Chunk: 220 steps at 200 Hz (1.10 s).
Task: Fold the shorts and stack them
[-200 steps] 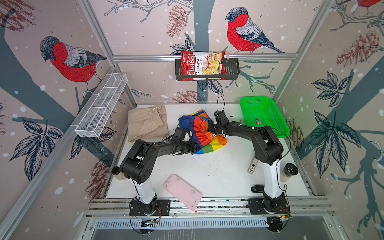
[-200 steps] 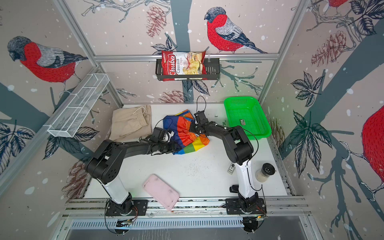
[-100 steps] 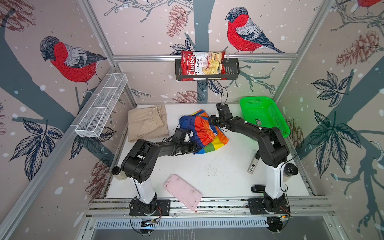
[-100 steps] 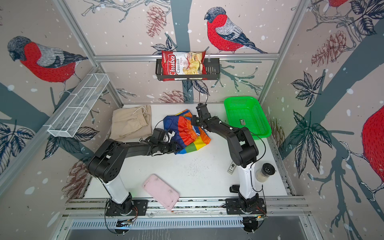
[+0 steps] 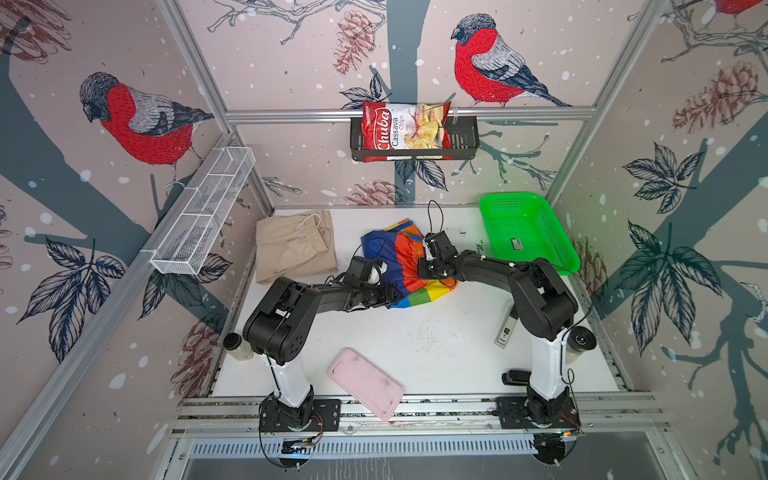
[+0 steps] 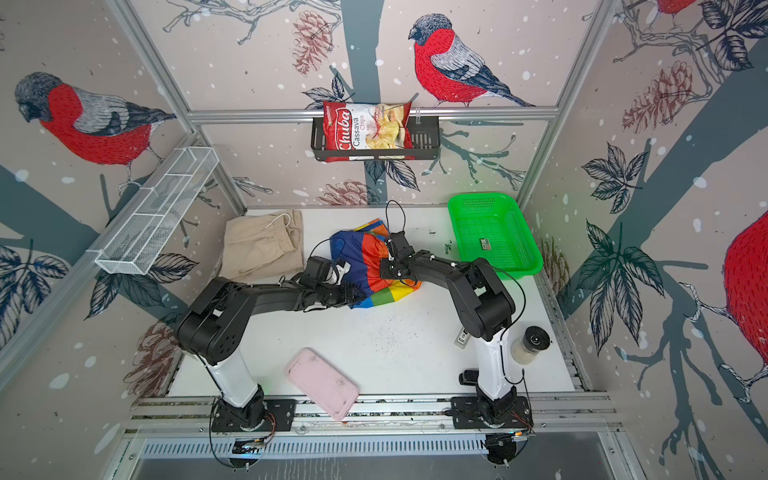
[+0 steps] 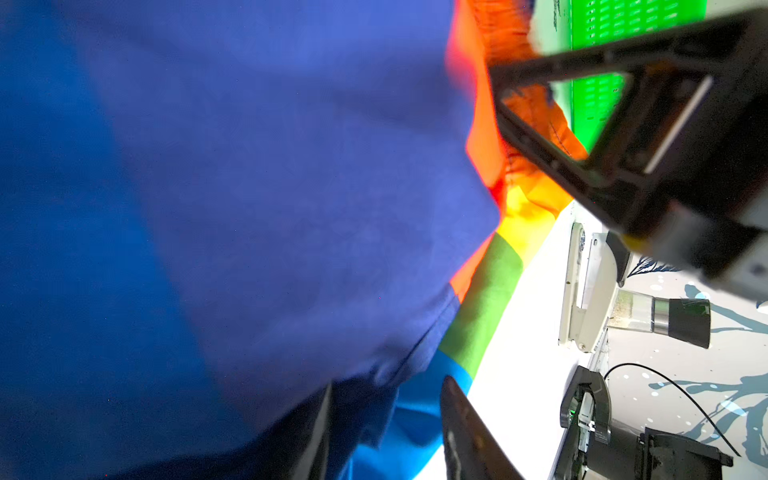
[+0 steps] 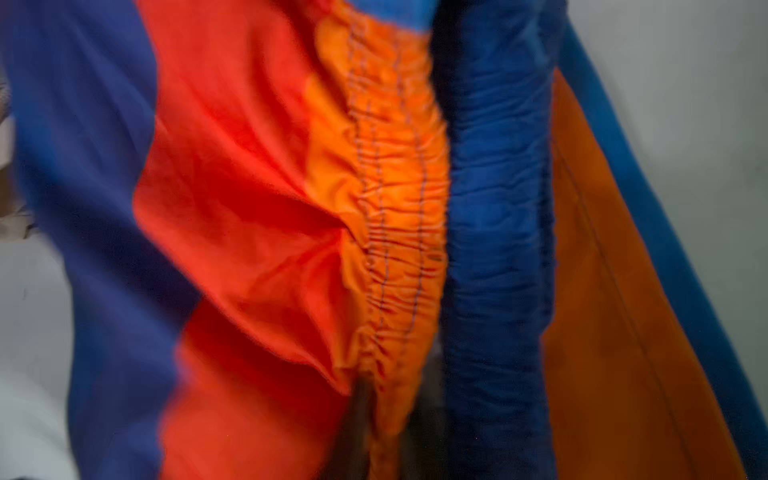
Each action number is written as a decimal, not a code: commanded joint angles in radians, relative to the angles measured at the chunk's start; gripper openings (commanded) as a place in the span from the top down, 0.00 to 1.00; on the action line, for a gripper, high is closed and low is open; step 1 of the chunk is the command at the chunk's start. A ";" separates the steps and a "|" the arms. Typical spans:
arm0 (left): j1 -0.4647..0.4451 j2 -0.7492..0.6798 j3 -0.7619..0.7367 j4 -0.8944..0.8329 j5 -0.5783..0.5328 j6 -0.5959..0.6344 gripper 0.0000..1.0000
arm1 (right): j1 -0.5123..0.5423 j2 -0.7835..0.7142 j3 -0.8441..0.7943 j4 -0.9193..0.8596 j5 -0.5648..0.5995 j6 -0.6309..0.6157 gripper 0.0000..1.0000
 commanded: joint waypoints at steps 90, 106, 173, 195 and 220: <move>-0.017 0.079 -0.042 -0.336 -0.157 -0.028 0.55 | -0.099 0.031 0.039 0.029 0.177 -0.061 0.84; -0.019 0.084 -0.031 -0.343 -0.157 -0.026 0.55 | -0.102 0.047 0.013 0.032 0.205 -0.046 0.72; -0.024 0.053 0.006 -0.366 -0.133 -0.032 0.52 | -0.131 -0.145 -0.092 0.015 0.315 -0.037 0.36; -0.023 -0.038 0.044 -0.389 -0.095 -0.034 0.43 | -0.126 -0.265 -0.104 0.002 0.356 -0.038 0.31; -0.022 -0.184 0.106 -0.402 -0.014 -0.024 0.36 | -0.082 -0.374 -0.108 0.006 0.417 -0.051 0.28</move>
